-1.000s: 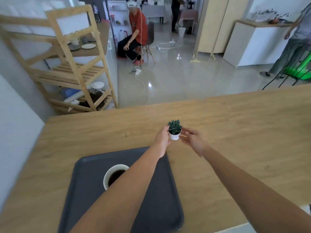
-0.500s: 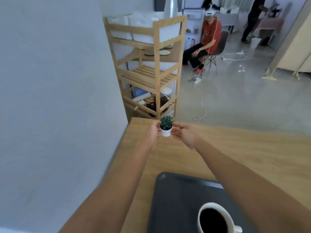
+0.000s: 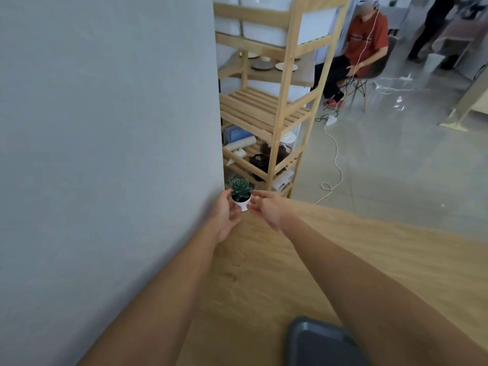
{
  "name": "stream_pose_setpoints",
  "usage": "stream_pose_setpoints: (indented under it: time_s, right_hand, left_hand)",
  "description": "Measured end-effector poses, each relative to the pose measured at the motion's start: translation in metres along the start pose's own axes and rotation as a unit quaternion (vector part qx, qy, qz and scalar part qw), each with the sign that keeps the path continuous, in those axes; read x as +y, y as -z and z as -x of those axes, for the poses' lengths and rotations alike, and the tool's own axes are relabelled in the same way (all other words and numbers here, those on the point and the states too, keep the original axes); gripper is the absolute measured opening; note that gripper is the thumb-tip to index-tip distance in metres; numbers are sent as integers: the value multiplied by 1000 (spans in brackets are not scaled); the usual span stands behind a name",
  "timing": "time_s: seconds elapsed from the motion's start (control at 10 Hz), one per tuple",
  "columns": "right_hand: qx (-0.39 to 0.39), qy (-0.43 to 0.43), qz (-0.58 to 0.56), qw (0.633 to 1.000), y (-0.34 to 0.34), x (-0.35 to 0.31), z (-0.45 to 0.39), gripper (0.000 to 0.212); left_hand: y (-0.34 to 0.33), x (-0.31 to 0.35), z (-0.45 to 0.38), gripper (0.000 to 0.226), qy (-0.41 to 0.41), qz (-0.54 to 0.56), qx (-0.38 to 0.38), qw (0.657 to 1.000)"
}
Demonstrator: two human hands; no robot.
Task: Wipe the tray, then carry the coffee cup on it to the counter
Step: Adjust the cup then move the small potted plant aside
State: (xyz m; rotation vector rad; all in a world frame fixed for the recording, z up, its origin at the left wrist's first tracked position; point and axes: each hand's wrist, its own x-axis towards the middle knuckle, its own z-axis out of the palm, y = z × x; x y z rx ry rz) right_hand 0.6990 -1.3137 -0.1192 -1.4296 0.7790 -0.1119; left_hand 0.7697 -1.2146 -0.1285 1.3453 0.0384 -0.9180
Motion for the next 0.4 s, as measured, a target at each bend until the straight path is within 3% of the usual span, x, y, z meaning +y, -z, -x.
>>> stream_pose_setpoints:
  time_s: [0.3, 0.4]
  right_hand:
    - [-1, -13, 37, 999, 11, 2, -9, 46]
    - [2, -15, 23, 1000, 30, -2, 5, 47]
  left_hand:
    - [-7, 0, -7, 38, 7, -2, 20, 1000]
    - [-18, -3, 6, 44, 0, -11, 68, 998]
